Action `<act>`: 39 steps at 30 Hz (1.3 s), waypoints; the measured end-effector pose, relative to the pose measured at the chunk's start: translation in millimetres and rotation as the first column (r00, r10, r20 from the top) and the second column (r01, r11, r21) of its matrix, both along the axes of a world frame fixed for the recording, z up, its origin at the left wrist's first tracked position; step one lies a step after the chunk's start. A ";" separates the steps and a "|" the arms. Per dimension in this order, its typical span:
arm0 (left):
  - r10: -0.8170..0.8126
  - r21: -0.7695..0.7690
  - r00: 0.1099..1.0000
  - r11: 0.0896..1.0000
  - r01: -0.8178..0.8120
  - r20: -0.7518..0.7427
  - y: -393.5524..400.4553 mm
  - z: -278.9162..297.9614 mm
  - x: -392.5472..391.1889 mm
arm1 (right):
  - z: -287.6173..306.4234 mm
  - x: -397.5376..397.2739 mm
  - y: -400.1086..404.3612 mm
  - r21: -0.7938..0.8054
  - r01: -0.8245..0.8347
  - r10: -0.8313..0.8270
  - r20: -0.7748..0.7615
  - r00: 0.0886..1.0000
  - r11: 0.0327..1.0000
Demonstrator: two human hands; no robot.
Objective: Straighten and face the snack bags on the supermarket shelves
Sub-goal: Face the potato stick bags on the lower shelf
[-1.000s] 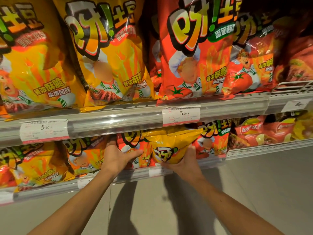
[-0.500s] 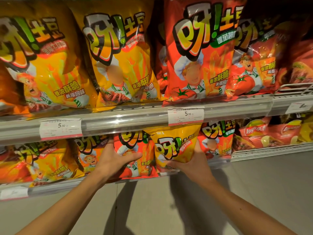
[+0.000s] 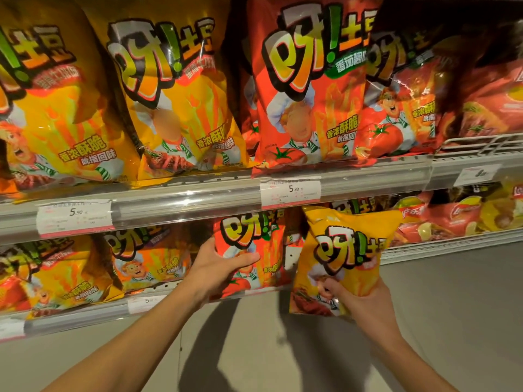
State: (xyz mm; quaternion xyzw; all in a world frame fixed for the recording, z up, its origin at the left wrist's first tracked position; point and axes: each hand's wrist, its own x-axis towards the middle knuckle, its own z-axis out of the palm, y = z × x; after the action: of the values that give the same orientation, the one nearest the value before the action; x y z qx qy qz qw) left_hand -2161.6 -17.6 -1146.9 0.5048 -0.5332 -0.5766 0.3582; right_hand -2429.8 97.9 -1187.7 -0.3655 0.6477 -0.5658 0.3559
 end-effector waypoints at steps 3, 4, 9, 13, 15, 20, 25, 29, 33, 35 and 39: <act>0.071 -0.017 0.997 0.997 -0.071 -0.019 -13.8 0.2 -21.2 | -2.1 -11.4 13.7 0.007 0.054 -0.054 0.032 0.998 0.999; 0.096 -0.002 0.995 0.995 -0.096 -0.037 -18.9 -1.0 -27.0 | -2.7 -15.3 17.7 0.012 0.064 -0.065 0.026 0.998 0.998; 0.103 0.067 0.993 0.993 -0.099 -0.050 -30.8 -13.3 -53.2 | -6.9 -30.1 35.1 0.059 0.100 -0.101 0.024 0.995 0.993; 0.020 0.128 0.999 0.992 -0.016 -0.033 -34.0 -20.8 -64.9 | -10.9 -33.7 43.0 0.108 0.100 -0.103 0.027 0.994 0.989; -0.013 0.158 0.999 0.987 0.019 -0.035 -36.4 -23.5 -65.0 | -11.8 -31.2 44.8 0.131 0.081 -0.090 0.063 0.994 0.988; -0.098 0.114 0.995 0.989 0.097 0.006 -36.0 -31.3 -65.6 | -7.2 -11.2 45.4 0.158 0.018 -0.016 -0.010 1.000 0.987; -0.216 -0.004 0.975 0.976 0.216 0.048 -26.4 -35.1 -63.0 | 0.0 9.5 39.8 0.174 -0.108 0.110 -0.005 0.994 0.979; -0.163 -0.014 0.981 0.986 0.165 0.101 -10.9 -44.1 -50.9 | 3.3 21.6 37.8 0.140 -0.175 0.181 -0.032 0.983 0.974; -0.091 -0.232 0.811 0.934 0.270 0.577 1.2 -49.3 -19.2 | 5.8 39.9 35.7 0.113 -0.187 0.196 -0.071 0.978 0.976; -0.020 -0.298 0.629 0.869 0.396 0.777 11.9 -55.6 5.9 | 6.7 53.5 32.6 0.113 -0.192 0.203 -0.097 0.974 0.975; 0.116 -0.374 0.447 0.747 0.549 0.887 37.6 -67.8 65.4 | 5.6 87.6 19.5 0.124 -0.266 0.279 -0.103 0.955 0.956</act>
State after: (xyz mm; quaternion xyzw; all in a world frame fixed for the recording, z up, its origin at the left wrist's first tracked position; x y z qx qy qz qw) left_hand -2096.2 20.1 -1214.7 0.4980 -0.8589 -0.0711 0.0966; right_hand -2342.2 117.4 -1182.2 -0.4645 0.6411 -0.4524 0.4105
